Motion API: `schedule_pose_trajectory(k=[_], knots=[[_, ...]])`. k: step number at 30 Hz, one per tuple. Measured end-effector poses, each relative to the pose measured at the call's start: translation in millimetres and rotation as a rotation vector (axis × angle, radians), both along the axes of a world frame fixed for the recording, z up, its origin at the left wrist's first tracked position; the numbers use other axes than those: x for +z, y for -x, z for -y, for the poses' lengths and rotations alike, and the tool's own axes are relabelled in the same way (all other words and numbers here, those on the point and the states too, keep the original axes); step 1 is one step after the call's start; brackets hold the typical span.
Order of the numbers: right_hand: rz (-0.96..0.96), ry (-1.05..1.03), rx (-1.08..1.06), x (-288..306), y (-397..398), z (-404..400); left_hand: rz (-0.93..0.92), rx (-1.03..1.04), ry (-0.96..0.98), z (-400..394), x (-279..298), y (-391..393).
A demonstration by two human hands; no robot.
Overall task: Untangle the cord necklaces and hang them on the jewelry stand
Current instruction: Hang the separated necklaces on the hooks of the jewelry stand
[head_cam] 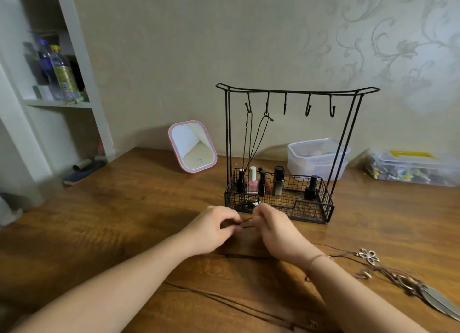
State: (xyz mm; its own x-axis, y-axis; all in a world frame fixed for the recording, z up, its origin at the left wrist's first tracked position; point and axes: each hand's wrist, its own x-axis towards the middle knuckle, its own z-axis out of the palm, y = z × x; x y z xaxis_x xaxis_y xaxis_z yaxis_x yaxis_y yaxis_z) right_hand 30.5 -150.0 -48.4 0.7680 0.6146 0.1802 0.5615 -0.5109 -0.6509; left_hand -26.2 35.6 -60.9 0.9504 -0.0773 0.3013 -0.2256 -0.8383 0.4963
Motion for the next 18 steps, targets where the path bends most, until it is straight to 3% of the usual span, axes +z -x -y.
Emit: schedule_pose_trajectory(k=[4,6,9,12,15,18], knots=[[-0.257,-0.350,0.122,25.3,-8.0,23.0,-0.036,0.007,0.589,7.1,43.5,-1.6],[-0.360,-0.492,0.168,40.1,-10.8,35.8,-0.028,-0.066,0.688,13.6,74.5,-2.8],[-0.279,-0.591,0.143,60.2,-12.5,52.8,0.103,-0.154,0.400,32.0,128.3,-12.8],[-0.210,-0.721,0.056,71.8,-12.8,59.4,0.315,-0.170,0.283,50.3,183.0,-35.3],[-0.202,-0.741,-0.026,67.4,-16.5,59.1,0.507,-0.054,0.165,60.0,220.4,-65.3],[-0.170,-0.617,-0.089,57.3,-19.0,58.0,0.537,0.105,-0.034,62.7,234.3,-88.2]])
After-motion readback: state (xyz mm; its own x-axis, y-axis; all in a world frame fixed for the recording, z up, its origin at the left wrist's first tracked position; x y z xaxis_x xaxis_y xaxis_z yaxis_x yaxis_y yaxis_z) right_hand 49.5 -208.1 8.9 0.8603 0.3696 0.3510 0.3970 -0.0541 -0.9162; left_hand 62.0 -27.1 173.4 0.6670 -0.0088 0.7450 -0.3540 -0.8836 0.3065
